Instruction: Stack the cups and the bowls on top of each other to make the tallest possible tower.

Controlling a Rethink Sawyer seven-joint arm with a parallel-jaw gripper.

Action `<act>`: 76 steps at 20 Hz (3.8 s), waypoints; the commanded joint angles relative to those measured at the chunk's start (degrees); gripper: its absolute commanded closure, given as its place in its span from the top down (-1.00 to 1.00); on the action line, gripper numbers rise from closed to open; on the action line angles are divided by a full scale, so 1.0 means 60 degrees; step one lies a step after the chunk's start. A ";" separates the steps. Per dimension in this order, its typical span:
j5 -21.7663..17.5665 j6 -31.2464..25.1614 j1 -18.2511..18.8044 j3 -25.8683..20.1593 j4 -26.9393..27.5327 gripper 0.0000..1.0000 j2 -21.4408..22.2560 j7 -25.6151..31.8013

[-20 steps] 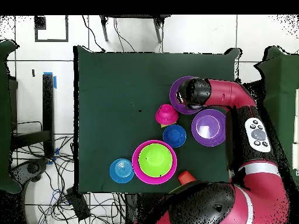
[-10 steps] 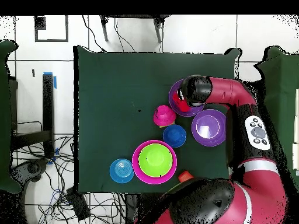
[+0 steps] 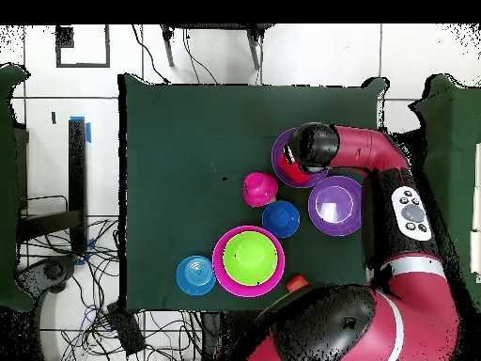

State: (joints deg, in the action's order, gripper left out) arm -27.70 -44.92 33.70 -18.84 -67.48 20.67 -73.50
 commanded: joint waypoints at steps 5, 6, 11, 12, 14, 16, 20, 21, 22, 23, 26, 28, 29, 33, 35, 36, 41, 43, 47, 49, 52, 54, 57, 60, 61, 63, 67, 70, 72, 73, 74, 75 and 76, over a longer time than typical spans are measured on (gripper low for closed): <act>-0.0516 -0.0728 -0.0525 -0.0286 -0.0192 -1.00 0.0317 0.1249; -0.0505 -0.0825 -0.0534 -0.0271 -0.0205 -1.00 0.0390 0.1290; -0.0067 -0.3702 -0.1166 0.0155 0.0011 -1.00 0.2173 0.1404; -0.0172 -0.4435 -0.1393 0.0330 0.0324 -1.00 0.2345 0.1405; -0.0368 -0.5817 -0.1775 0.0586 0.0925 -1.00 0.2584 0.1432; -0.0626 -0.6898 -0.2062 0.0706 0.1466 -1.00 0.2595 0.1472; -0.0819 -0.8082 -0.2393 0.0702 0.2004 -1.00 0.2444 0.1292; -0.0808 -0.8281 -0.2470 0.0700 0.2051 -1.00 0.2409 0.1162; -0.0798 -0.8479 -0.2547 0.0697 0.2098 -1.00 0.2375 0.1031; -0.0727 -0.8533 -0.2624 0.0679 0.2069 -1.00 0.2318 0.0817; -0.0430 -0.8326 -0.2809 0.0664 0.1660 -1.00 0.2186 0.0074; -0.0262 -0.8291 -0.2932 0.0676 0.1451 -1.00 0.2180 -0.0285; -0.0156 -0.8168 -0.2974 0.0713 0.1283 -1.00 0.2221 -0.0519; 0.0175 -0.7645 -0.3075 0.0853 0.0751 1.00 0.2378 -0.0919; 0.0234 -0.7500 -0.3055 0.0863 0.0604 1.00 0.2441 -0.0920; 0.0237 -0.7415 -0.3037 0.0910 0.0535 1.00 0.2486 -0.0882; 0.0225 -0.6772 -0.2860 0.0949 0.0273 1.00 0.2477 -0.0779; 0.0223 -0.6279 -0.2728 0.0906 0.0156 1.00 0.2375 -0.0698; -0.0121 -0.3459 -0.2300 0.0688 -0.0582 1.00 0.2429 -0.0336; -0.0294 -0.1529 -0.1949 0.0431 -0.1085 1.00 0.2366 -0.0077; -0.0233 0.0491 -0.1420 0.0069 -0.1607 1.00 0.1989 0.0019; -0.0197 0.1360 -0.1138 -0.0146 -0.1864 1.00 0.1810 0.0152; -0.0191 0.2230 -0.0822 -0.0393 -0.2187 1.00 0.1677 0.0418; -0.0139 0.2497 -0.0702 -0.0410 -0.2335 1.00 0.1538 0.0475; -0.0103 0.2513 -0.0676 -0.0396 -0.2384 1.00 0.1506 0.0476; -0.0064 0.2619 -0.0597 -0.0418 -0.2511 1.00 0.1468 0.0516; -0.0074 0.2674 -0.0575 -0.0438 -0.2406 1.00 0.1204 0.0510; -0.0103 0.2677 -0.0602 -0.0433 -0.2347 1.00 0.1068 0.0473; -0.0086 0.2643 -0.0589 -0.0468 -0.2221 1.00 0.0871 0.0494; -0.0039 0.2428 -0.0645 -0.0465 -0.1935 1.00 0.0623 0.0534; 0.0037 0.2203 -0.0678 -0.0441 -0.1844 1.00 0.0526 0.0517; 0.0111 0.1866 -0.0715 -0.0443 -0.1482 1.00 0.0284 0.0623; 0.0123 0.1726 -0.0771 -0.0393 -0.1364 1.00 0.0224 0.0611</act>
State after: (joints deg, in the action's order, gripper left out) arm -26.30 -27.70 31.20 -16.08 -76.59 29.17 -73.50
